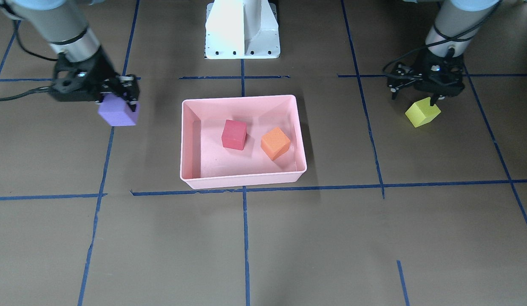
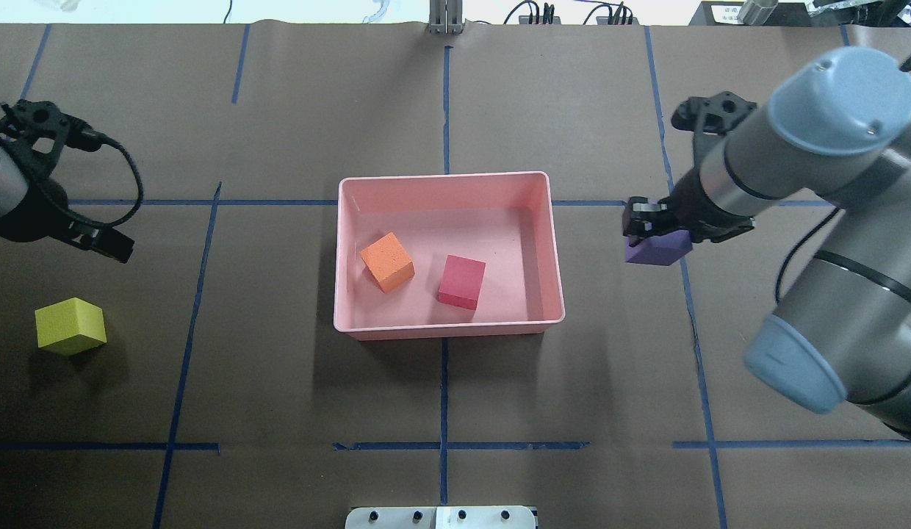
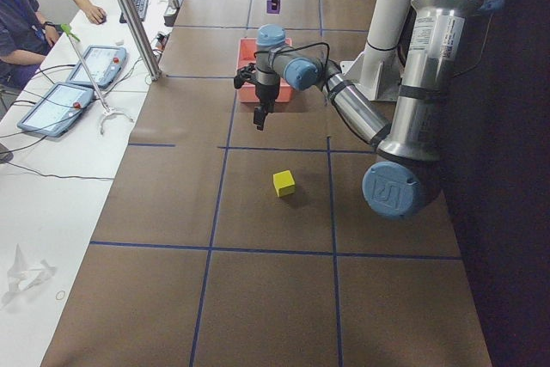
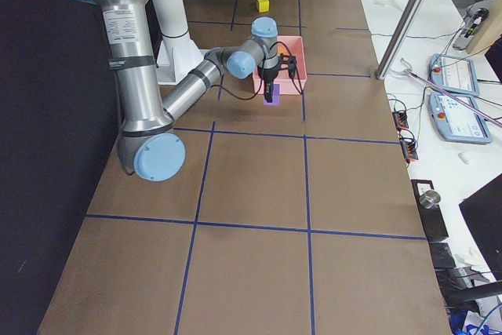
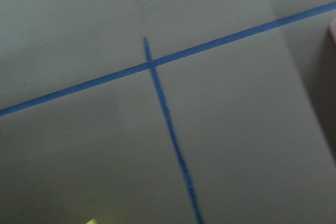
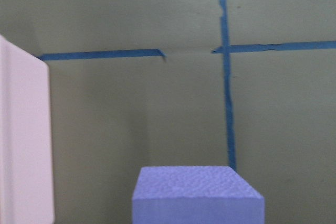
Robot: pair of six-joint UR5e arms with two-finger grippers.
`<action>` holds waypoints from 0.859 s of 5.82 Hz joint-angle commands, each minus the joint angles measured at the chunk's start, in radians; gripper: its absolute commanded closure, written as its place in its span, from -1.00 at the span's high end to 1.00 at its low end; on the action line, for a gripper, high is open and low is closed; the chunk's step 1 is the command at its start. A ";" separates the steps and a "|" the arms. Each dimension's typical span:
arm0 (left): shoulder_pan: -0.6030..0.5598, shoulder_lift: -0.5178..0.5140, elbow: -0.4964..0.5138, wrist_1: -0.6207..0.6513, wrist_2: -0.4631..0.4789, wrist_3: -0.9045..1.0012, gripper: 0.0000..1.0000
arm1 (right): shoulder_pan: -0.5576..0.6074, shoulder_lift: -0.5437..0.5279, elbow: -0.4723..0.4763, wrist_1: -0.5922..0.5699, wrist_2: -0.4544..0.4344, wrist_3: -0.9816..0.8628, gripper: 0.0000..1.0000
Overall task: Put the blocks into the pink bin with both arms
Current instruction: 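Carry the purple cube into the pink bin and release it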
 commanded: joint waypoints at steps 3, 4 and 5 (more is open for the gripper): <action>-0.021 0.337 0.081 -0.467 -0.012 -0.115 1.00 | -0.124 0.320 -0.226 -0.105 -0.101 0.176 0.66; -0.021 0.338 0.168 -0.618 -0.007 -0.268 1.00 | -0.132 0.321 -0.227 -0.105 -0.124 0.168 0.99; -0.016 0.339 0.249 -0.711 -0.002 -0.361 1.00 | -0.131 0.321 -0.225 -0.105 -0.121 0.157 0.99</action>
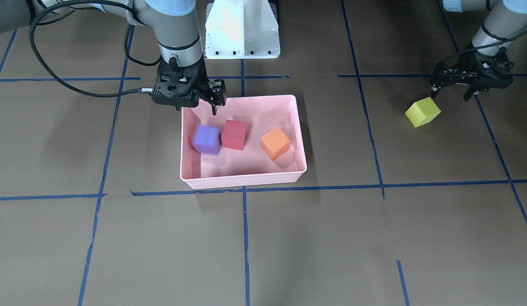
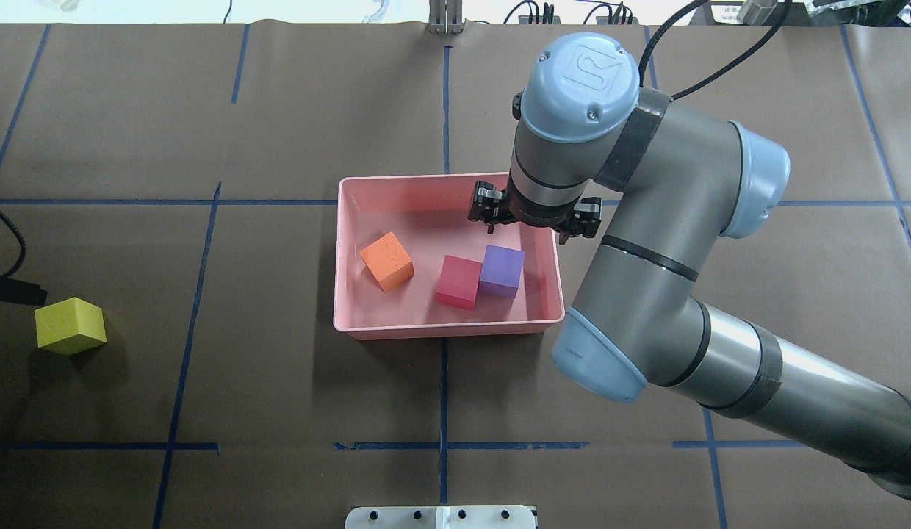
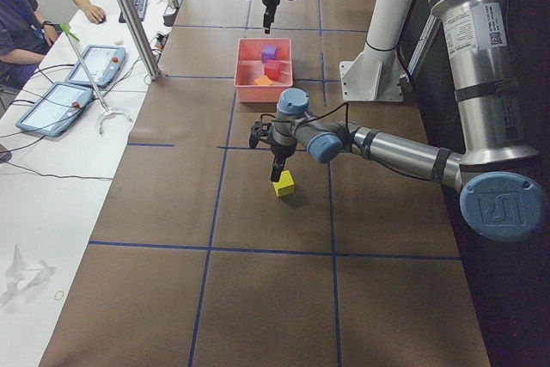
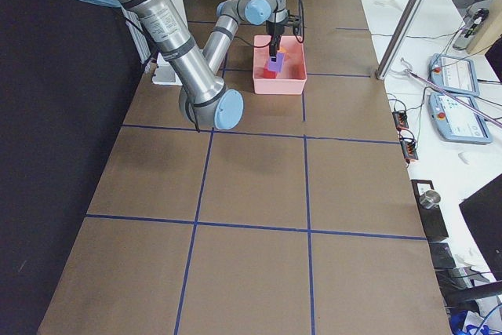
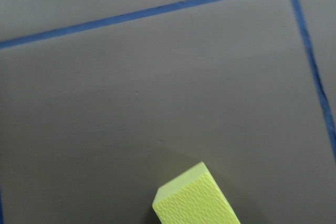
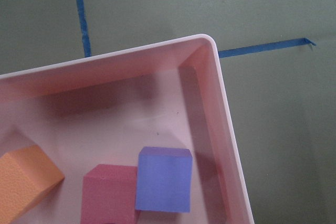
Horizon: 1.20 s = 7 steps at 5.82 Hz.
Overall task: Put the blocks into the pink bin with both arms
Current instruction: 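Carry the purple cube into the pink bin and release it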
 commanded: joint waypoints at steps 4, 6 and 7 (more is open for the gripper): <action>0.079 -0.030 0.097 -0.122 -0.002 -0.504 1.00 | 0.019 -0.012 0.011 -0.002 0.008 -0.039 1.00; 0.116 -0.046 0.108 -0.118 -0.004 -0.511 1.00 | 0.019 -0.047 0.040 -0.002 0.006 -0.059 1.00; 0.120 -0.047 0.128 -0.119 -0.004 -0.505 1.00 | 0.021 -0.049 0.040 -0.002 0.003 -0.061 1.00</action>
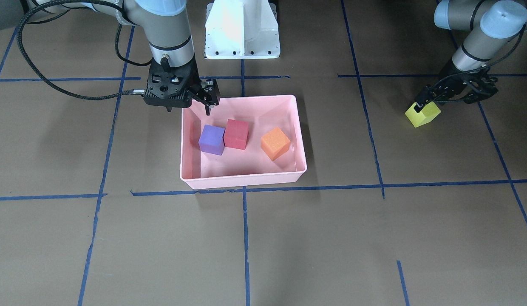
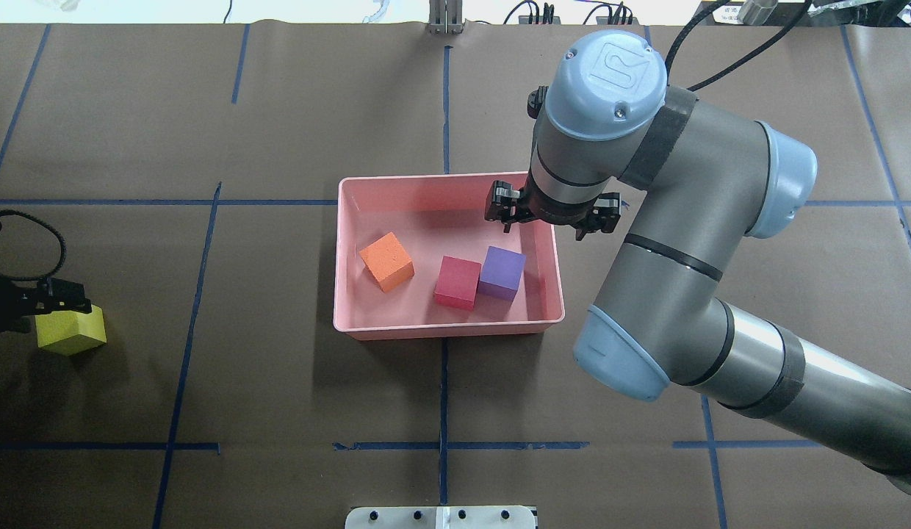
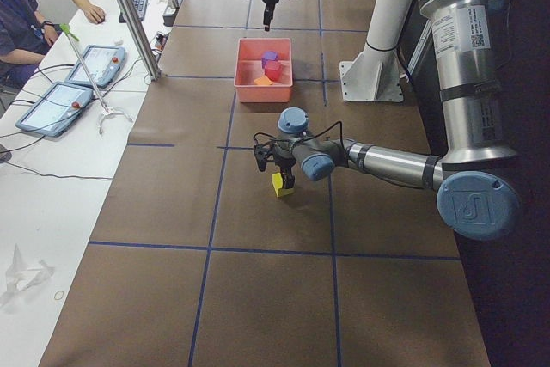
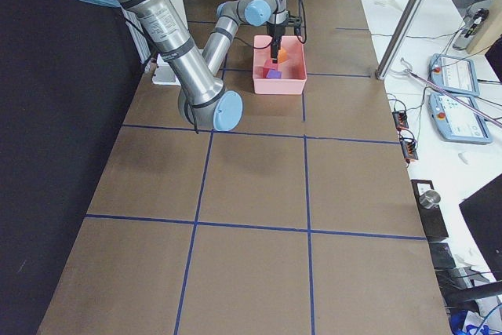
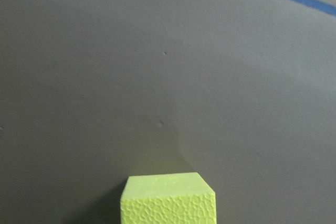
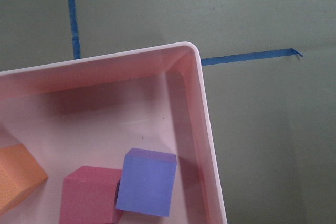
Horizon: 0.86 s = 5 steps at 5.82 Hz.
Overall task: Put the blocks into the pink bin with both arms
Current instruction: 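Grasp the yellow-green cube with the left gripper while the right gripper withdraws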
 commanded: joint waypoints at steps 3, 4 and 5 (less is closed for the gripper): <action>0.066 -0.062 0.092 0.007 0.000 0.006 1.00 | 0.001 -0.042 0.028 0.000 -0.010 -0.006 1.00; 0.074 -0.062 0.095 0.006 0.000 0.007 1.00 | 0.001 -0.042 0.033 0.000 -0.010 -0.006 1.00; 0.074 -0.061 0.094 0.007 -0.002 0.009 0.72 | 0.001 -0.042 0.033 0.000 -0.008 -0.004 1.00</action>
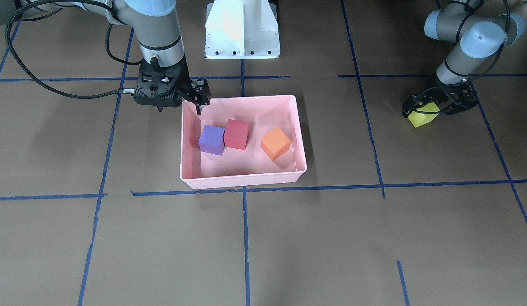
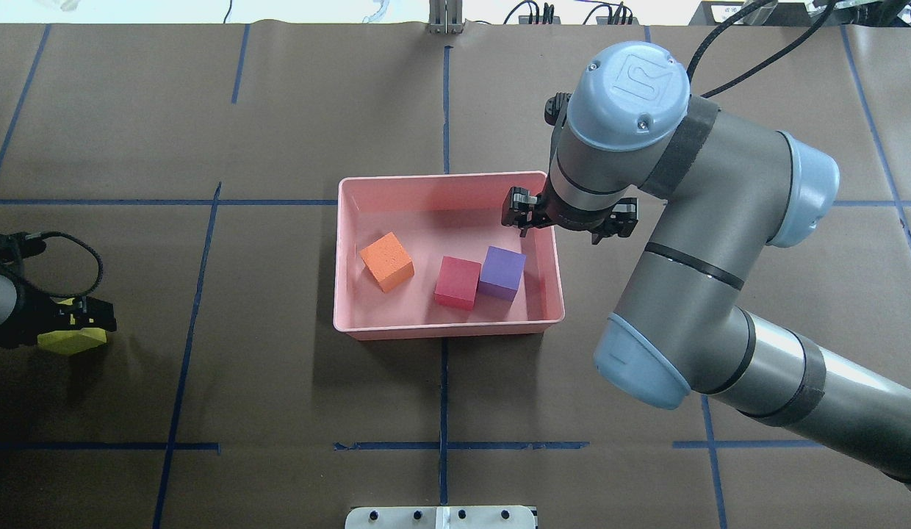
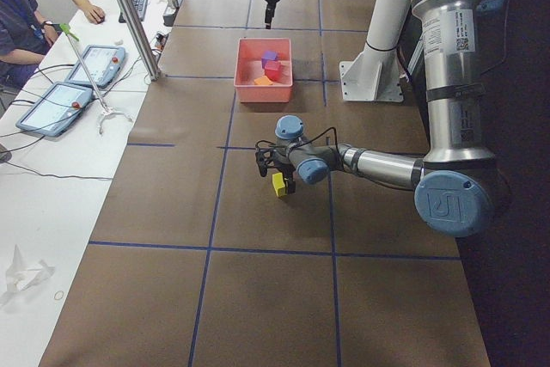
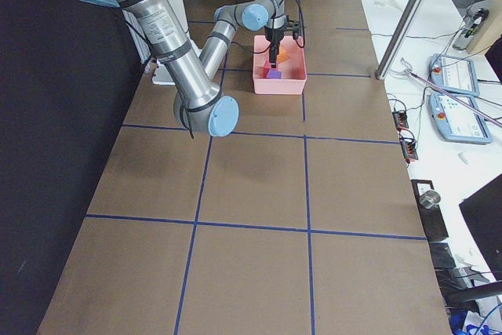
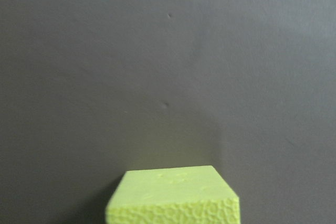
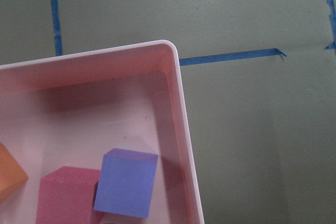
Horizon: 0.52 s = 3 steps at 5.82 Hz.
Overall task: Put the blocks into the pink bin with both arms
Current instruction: 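Grasp the yellow-green cube with the left gripper while the right gripper withdraws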
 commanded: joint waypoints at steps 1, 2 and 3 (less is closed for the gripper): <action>0.003 0.000 -0.007 0.004 -0.057 0.038 -0.19 | 0.000 0.000 0.003 0.000 0.001 0.001 1.00; 0.001 0.003 -0.028 0.006 -0.071 0.040 -0.33 | 0.000 0.000 0.003 0.000 0.001 0.001 1.00; -0.009 -0.001 -0.047 0.009 -0.090 0.038 -0.33 | 0.000 -0.006 0.003 0.000 0.001 0.000 1.00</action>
